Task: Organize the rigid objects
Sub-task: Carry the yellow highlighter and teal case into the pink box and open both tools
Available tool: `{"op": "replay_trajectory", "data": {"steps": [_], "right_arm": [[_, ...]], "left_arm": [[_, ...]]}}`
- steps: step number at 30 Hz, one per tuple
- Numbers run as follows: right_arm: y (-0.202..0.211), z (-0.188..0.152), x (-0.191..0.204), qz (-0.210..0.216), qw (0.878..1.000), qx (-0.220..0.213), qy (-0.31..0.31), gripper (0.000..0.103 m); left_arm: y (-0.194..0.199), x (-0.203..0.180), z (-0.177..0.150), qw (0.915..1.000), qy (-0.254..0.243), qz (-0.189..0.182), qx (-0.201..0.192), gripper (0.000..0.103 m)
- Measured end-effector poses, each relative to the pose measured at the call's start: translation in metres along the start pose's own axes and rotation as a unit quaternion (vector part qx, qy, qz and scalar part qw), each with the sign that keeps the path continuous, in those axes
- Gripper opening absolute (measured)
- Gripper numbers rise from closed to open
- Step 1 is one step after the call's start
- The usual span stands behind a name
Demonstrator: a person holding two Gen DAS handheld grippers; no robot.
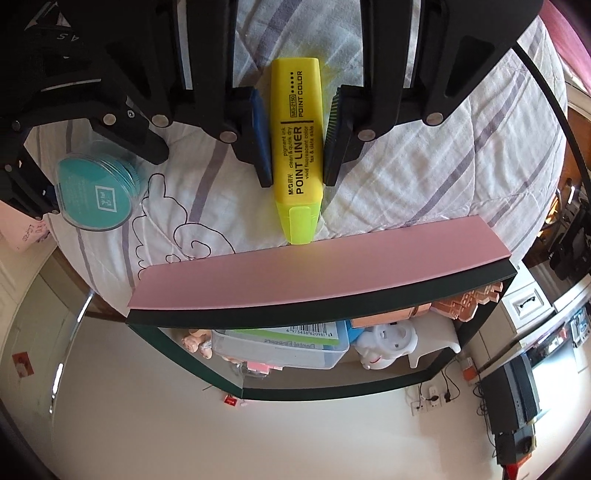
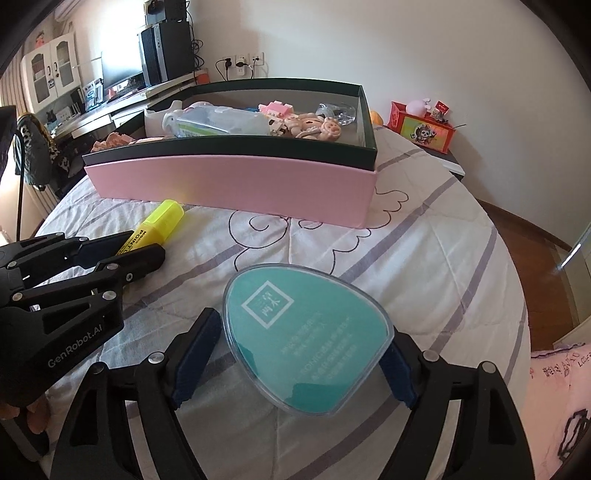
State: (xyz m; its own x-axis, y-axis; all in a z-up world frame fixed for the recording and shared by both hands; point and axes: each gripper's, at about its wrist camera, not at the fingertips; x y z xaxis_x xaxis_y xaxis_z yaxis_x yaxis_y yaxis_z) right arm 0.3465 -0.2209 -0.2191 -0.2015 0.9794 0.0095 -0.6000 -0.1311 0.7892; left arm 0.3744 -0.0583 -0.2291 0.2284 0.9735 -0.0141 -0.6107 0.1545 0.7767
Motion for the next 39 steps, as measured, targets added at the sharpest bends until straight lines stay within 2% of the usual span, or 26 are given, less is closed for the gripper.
{"op": "replay_trajectory", "data": {"steps": [6, 8, 10, 16, 20, 24, 28, 33, 39], "right_arm": [[0.001, -0.001, 0.0, 0.0, 1.0, -0.002, 0.001, 0.082], [0.003, -0.001, 0.0, -0.002, 1.0, -0.006, 0.0, 0.079], [0.004, -0.001, -0.002, -0.001, 1.0, -0.009, -0.003, 0.071], [0.011, -0.002, -0.004, 0.017, 1.0, -0.023, -0.005, 0.07], [0.025, -0.004, -0.008, 0.041, 0.997, -0.054, -0.021, 0.07], [0.053, -0.01, -0.002, 0.056, 0.992, -0.101, -0.047, 0.07], [0.092, -0.01, 0.018, 0.074, 0.985, -0.148, -0.037, 0.07], [0.152, -0.009, 0.049, 0.083, 0.974, -0.211, -0.004, 0.07], [0.216, -0.018, 0.079, 0.075, 0.958, -0.275, 0.027, 0.07]], "left_arm": [[0.002, 0.002, -0.002, 1.0, 0.004, -0.008, 0.0, 0.028], [0.003, 0.003, -0.002, 1.0, 0.002, -0.007, 0.001, 0.029], [0.003, 0.001, -0.002, 1.0, -0.004, 0.0, 0.0, 0.029], [0.012, -0.001, -0.007, 0.9999, 0.004, 0.008, -0.011, 0.027], [0.034, 0.001, -0.017, 0.9991, 0.013, 0.02, -0.036, 0.027], [0.07, 0.003, -0.025, 0.9971, 0.017, 0.025, -0.07, 0.027], [0.125, 0.007, -0.031, 0.9909, 0.023, 0.038, -0.127, 0.027], [0.194, 0.012, -0.039, 0.9783, 0.032, 0.051, -0.198, 0.027], [0.261, 0.011, -0.058, 0.9625, 0.029, 0.076, -0.259, 0.027]]}}
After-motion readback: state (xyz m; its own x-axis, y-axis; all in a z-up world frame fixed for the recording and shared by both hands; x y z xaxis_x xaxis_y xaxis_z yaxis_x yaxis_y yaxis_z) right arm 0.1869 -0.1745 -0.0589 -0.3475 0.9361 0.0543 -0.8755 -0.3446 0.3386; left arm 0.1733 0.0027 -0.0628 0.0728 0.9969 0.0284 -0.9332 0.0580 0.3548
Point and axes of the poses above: each gripper's, at about its wrist camera, not at the fingertips, and y roughly against the way its jaws point, x to its left, z to its top, and after that the axes turned 1 degree about -y, right-handed
